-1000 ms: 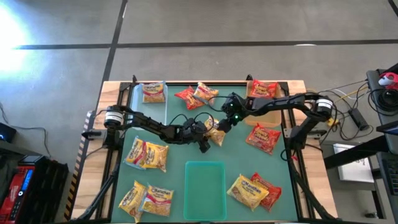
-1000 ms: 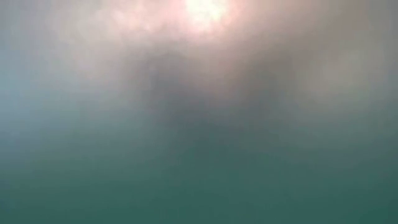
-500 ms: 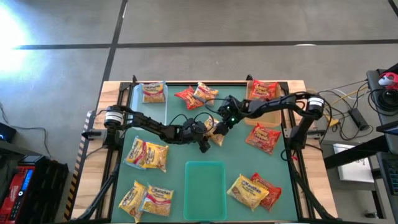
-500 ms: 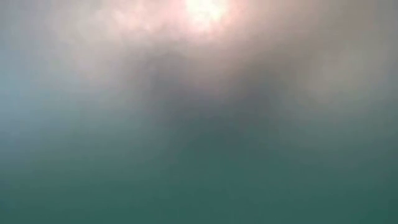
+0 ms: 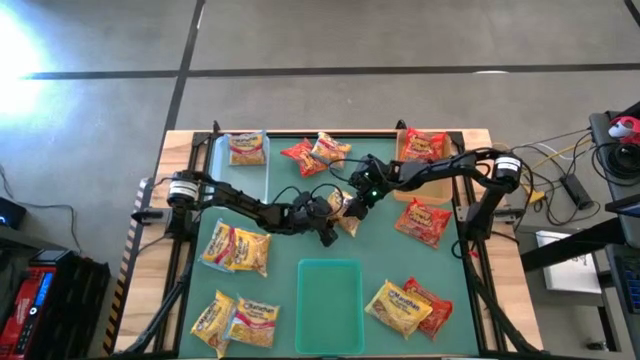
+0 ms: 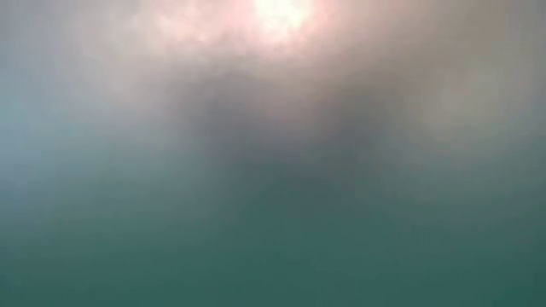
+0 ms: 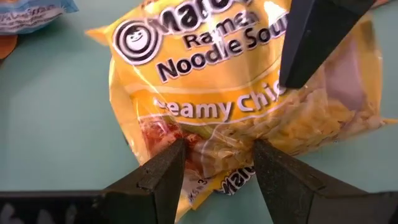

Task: Sort Maruchan noodles
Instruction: Put the yellow noodle pack into the green bin

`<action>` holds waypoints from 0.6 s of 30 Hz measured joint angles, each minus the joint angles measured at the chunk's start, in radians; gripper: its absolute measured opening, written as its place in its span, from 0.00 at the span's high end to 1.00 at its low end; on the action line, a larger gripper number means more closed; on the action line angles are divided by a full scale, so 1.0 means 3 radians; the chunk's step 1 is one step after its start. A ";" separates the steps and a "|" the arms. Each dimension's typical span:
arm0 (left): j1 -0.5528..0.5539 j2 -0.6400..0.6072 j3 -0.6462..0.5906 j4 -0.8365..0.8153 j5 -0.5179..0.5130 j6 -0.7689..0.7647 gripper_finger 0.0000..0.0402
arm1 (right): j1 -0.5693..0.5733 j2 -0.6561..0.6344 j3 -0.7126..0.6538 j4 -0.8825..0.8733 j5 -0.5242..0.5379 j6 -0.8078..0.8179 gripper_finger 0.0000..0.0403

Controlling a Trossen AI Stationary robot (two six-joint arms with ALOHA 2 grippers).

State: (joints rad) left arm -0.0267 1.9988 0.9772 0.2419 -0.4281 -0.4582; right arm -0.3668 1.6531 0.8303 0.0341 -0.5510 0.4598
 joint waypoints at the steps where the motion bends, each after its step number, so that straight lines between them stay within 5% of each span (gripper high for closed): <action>1: -0.0022 -0.0002 -0.0004 -0.0013 -0.0037 -0.0007 0.57 | 0.0000 0.0001 0.0000 -0.0001 -0.0001 -0.0006 0.49; 10: -0.0195 -0.0134 -0.0014 -0.0086 -0.0380 0.0026 0.57 | 0.0001 -0.0002 0.0003 0.0013 -0.0072 -0.0074 0.70; 18: -0.0253 -0.0300 -0.0004 -0.0229 -0.0379 0.0013 0.57 | -0.0010 -0.0026 0.0003 0.0000 -0.0111 -0.0129 0.71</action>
State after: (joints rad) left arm -0.1026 1.9089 0.9760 0.1733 -0.5419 -0.4541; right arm -0.3699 1.6453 0.8310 0.0340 -0.5842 0.4211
